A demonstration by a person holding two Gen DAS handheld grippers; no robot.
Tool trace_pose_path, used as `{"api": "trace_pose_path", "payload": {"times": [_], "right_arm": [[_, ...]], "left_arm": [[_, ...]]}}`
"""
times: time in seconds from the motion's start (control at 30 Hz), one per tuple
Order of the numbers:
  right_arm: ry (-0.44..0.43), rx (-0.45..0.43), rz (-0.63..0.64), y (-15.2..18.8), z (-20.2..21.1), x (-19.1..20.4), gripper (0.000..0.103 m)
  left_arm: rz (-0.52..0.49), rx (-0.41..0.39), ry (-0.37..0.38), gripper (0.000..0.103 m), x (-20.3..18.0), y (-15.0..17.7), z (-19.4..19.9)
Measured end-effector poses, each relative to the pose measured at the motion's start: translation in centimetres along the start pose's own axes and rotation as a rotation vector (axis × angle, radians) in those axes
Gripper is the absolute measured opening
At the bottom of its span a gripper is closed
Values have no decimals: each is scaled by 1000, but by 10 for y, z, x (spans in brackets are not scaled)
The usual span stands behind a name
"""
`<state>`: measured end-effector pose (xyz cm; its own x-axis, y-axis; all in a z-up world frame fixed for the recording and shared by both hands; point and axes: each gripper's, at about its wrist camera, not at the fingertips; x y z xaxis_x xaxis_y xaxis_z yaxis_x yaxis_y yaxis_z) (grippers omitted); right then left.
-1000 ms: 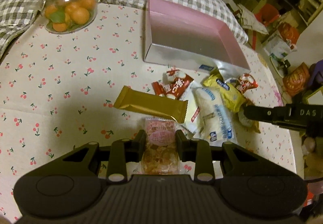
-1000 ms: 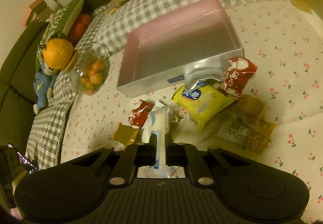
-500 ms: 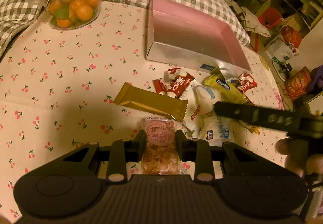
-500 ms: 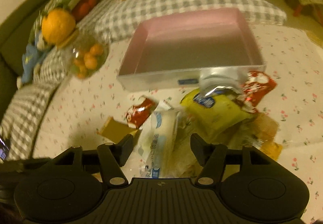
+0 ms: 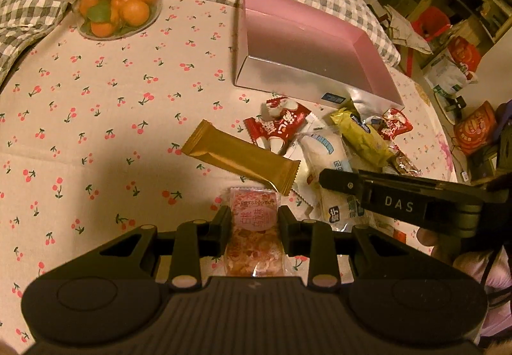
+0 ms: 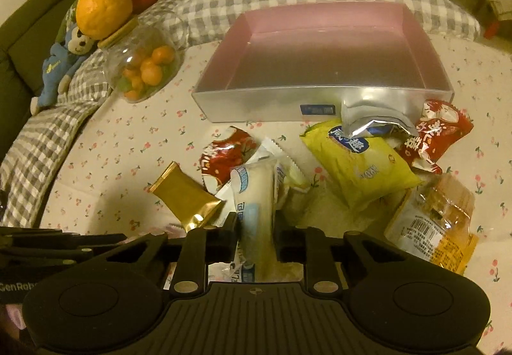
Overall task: Organize snacks
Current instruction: 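Lift both held snacks and carry them over the pink box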
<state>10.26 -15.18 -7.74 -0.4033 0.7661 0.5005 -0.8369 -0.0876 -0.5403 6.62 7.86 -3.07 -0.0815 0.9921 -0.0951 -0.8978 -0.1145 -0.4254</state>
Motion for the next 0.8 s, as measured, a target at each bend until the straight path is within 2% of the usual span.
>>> {"api": "trace_pose_path", "payload": {"times": [0.2,0.33,0.47,0.6,0.8], "right_arm": [[-68,-3,-97,1,14,-7,20],[-94,-12,-149,0,27,-11,20],[-93,-18,-176,-2,37,-15,20],[-84,-33,-194,-5,47,-21,20],[-68,-83,-230,-24,68,-33,20]], "left_arm": [[16,-12,26,29,6,-2,7],[46,-11,73,29,13,-3,16],[44,1,58,29,13,-1,20],[55,-12,78,29,13,-4,21],[53,-17,78,29,4,-19,22]]}}
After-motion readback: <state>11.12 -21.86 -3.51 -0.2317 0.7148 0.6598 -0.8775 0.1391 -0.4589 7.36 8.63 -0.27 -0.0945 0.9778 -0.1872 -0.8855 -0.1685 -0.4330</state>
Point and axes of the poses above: each gripper's, at about its wrist camera, not at the fingertips, and z roughly against the way its jaws point, x to its left, y to its underside, and after that the axes turned 14 degrees about -y, right-handed
